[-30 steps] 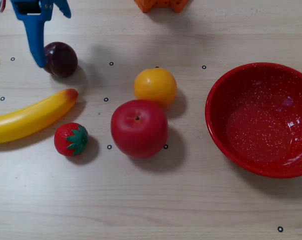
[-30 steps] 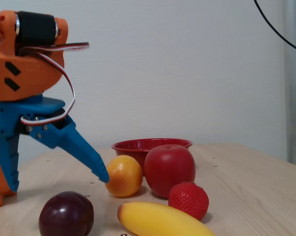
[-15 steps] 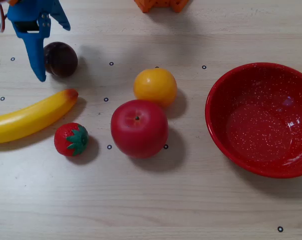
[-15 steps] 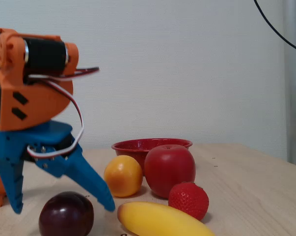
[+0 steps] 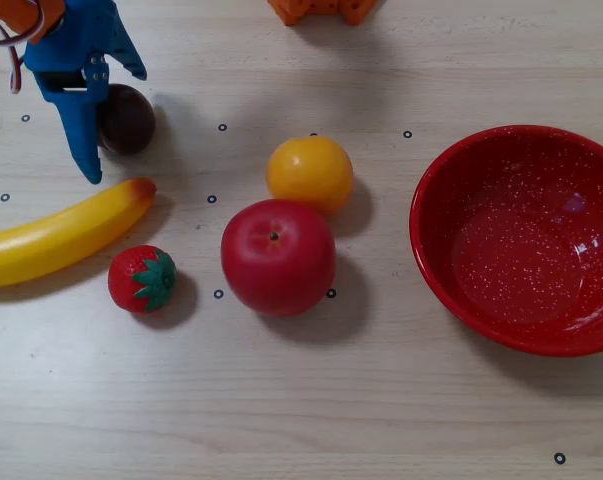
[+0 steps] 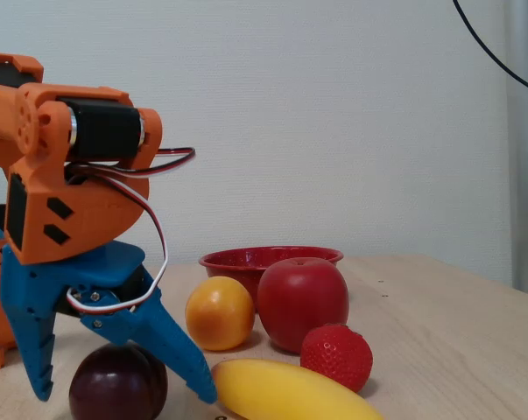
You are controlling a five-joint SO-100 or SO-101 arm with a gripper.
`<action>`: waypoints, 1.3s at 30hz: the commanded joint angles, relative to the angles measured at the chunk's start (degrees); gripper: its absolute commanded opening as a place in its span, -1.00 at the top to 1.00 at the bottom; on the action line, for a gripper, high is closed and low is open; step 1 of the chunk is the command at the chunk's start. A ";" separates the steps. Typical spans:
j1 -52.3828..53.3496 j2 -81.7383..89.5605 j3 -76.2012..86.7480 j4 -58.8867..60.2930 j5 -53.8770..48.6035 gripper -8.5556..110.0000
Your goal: Put plum in the red bowl.
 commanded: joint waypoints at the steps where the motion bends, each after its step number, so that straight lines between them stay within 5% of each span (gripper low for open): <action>1: 2.20 2.20 -4.66 -0.35 -1.41 -0.12; 39: 2.29 1.23 0.35 -6.24 -2.02 -0.02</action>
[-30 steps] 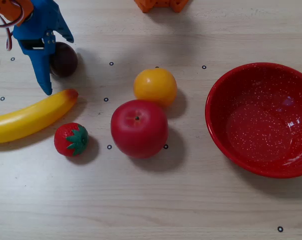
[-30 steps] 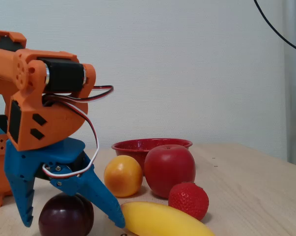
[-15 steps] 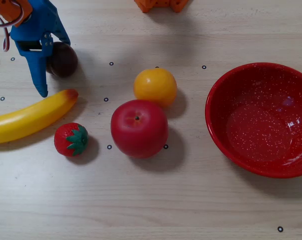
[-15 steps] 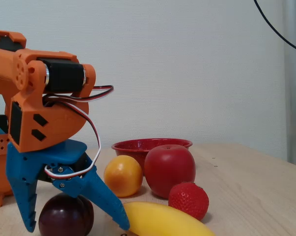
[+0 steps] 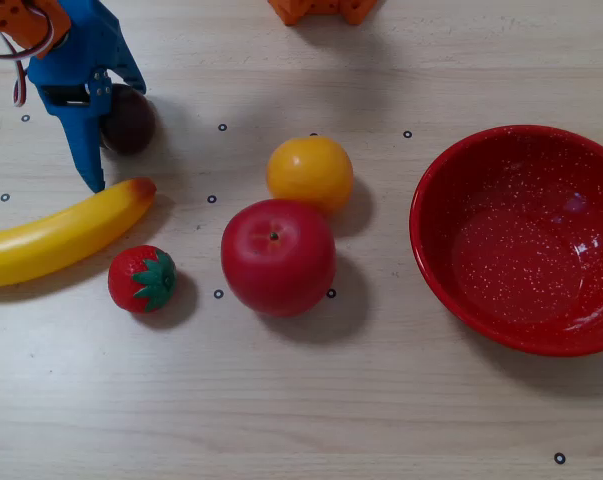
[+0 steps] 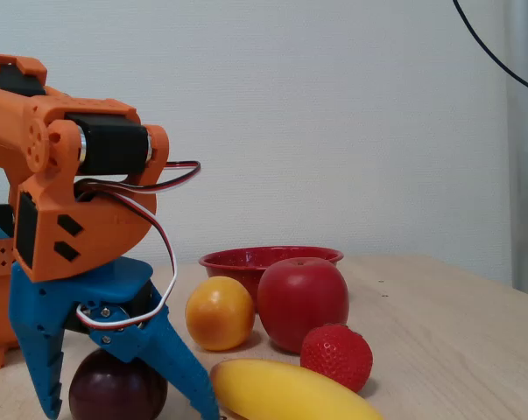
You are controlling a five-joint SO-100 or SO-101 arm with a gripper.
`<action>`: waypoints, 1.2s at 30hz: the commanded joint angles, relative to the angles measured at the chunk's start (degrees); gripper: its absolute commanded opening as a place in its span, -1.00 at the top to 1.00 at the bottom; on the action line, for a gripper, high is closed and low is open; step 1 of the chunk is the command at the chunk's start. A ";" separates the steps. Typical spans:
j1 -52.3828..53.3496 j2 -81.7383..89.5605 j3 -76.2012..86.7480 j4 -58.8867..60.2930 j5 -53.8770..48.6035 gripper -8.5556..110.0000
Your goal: Put plum in the red bowl.
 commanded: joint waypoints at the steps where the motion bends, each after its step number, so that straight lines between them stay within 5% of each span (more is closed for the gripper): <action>1: 1.41 2.11 -1.41 -1.41 -1.32 -0.02; 36: 1.41 2.55 -0.88 -1.58 0.53 0.45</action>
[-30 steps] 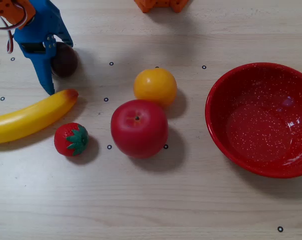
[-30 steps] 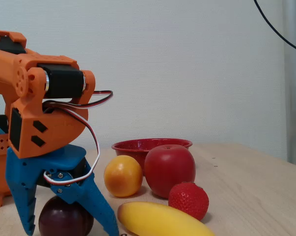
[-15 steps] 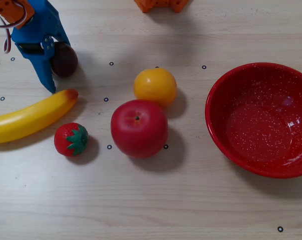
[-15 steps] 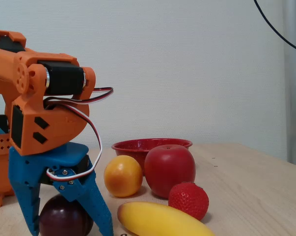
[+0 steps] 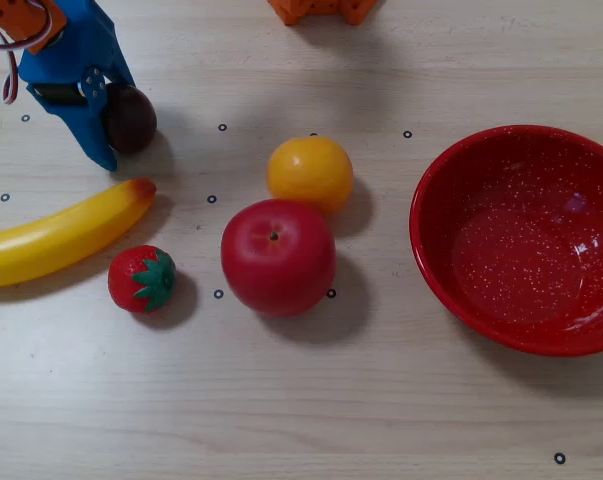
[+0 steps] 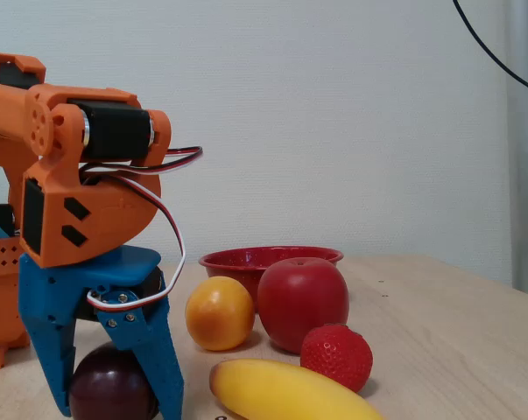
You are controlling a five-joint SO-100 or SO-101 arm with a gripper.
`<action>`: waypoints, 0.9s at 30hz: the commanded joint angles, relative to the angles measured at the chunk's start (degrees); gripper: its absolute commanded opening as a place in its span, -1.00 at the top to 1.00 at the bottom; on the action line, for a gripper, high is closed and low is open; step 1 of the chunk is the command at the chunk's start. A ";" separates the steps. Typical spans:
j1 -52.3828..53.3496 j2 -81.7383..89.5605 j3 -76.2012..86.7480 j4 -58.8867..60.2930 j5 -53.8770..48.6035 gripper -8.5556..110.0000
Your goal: Put plum in the red bowl.
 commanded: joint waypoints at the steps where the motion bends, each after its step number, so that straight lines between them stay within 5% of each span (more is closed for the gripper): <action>1: 1.05 2.20 -0.53 0.00 0.70 0.45; 9: 1.05 2.46 -0.79 0.62 1.41 0.85; 20: 0.35 8.88 -12.04 16.35 1.05 0.85; 27: 1.85 18.28 -10.02 16.44 1.32 0.85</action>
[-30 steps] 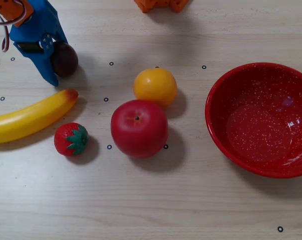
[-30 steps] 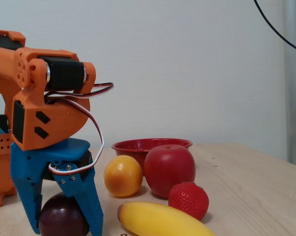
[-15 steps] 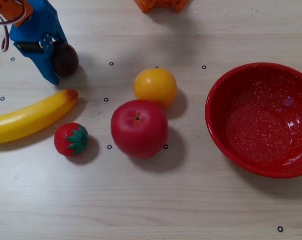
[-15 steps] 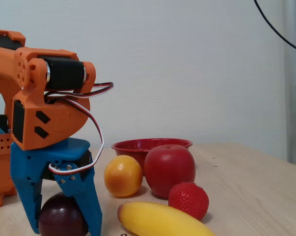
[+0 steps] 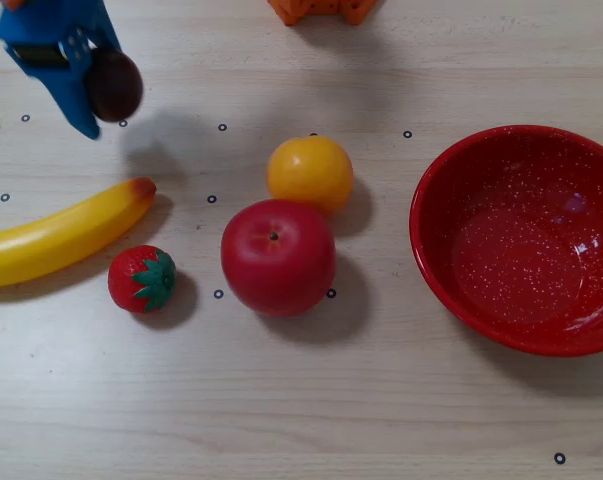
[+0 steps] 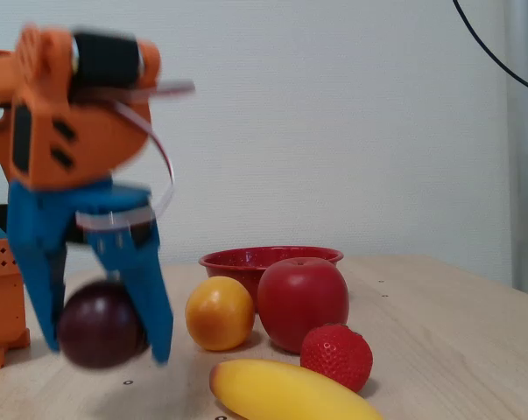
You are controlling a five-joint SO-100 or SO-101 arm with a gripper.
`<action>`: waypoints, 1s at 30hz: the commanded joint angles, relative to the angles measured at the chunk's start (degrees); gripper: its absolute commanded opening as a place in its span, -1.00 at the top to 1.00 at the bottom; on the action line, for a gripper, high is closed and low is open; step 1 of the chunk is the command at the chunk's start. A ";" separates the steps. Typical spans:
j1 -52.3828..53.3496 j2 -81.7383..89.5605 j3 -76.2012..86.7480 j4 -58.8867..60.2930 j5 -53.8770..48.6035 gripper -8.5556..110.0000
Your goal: Put plum in the red bowl.
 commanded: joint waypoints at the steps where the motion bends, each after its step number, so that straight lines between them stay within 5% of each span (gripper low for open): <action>1: 2.72 10.28 -2.55 5.27 1.58 0.85; 30: 63.19 52.73 19.34 -4.31 -37.62 0.85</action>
